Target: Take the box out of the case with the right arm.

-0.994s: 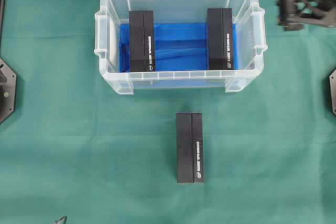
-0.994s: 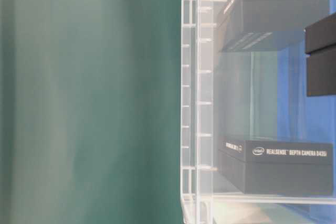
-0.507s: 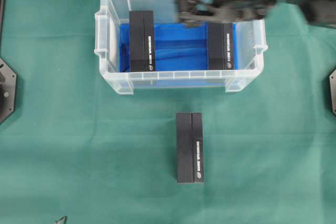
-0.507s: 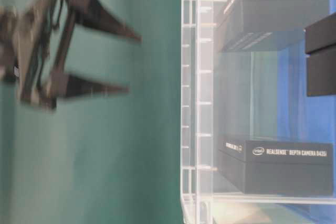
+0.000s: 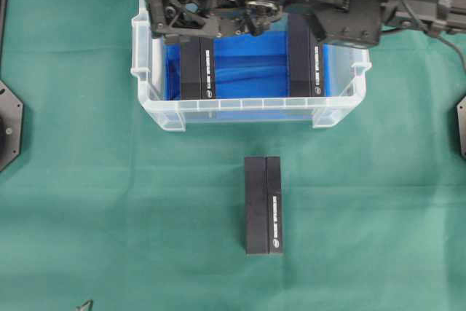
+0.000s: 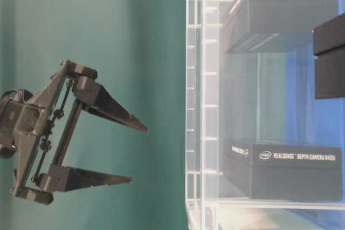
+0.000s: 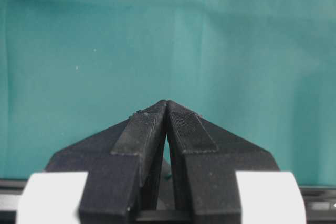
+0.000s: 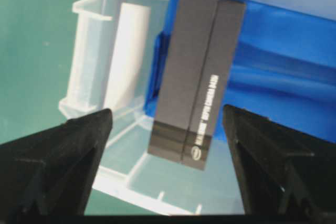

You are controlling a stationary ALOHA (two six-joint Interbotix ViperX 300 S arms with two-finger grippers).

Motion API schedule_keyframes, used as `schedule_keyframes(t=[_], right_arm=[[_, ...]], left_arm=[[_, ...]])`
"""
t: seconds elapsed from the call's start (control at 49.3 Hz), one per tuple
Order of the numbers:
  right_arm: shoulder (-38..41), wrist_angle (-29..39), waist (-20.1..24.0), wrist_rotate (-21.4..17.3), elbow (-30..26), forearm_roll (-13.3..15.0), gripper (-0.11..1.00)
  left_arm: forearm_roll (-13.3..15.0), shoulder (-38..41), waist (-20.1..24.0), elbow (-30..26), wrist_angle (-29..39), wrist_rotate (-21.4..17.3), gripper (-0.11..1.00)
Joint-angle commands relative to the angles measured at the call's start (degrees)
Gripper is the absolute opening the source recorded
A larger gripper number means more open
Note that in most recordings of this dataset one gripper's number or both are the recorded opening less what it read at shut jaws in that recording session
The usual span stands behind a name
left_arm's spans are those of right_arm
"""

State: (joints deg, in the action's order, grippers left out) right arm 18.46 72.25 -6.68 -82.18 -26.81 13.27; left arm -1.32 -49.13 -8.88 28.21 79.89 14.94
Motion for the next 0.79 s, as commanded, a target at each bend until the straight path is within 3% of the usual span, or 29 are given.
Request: schedule_keyframes(t=[0.0, 0.771], right_arm=[[-1.0, -0.1, 0.2, 0.2, -1.8, 0.1, 0.87], [-0.1, -0.1, 0.2, 0.3, -1.8, -0.4, 0.87]], left_arm=[[-0.2, 0.0, -0.2, -0.6, -0.3, 0.0, 0.0], [-0.2, 0.3, -0.2, -0.1, -0.3, 0.0, 0.0]])
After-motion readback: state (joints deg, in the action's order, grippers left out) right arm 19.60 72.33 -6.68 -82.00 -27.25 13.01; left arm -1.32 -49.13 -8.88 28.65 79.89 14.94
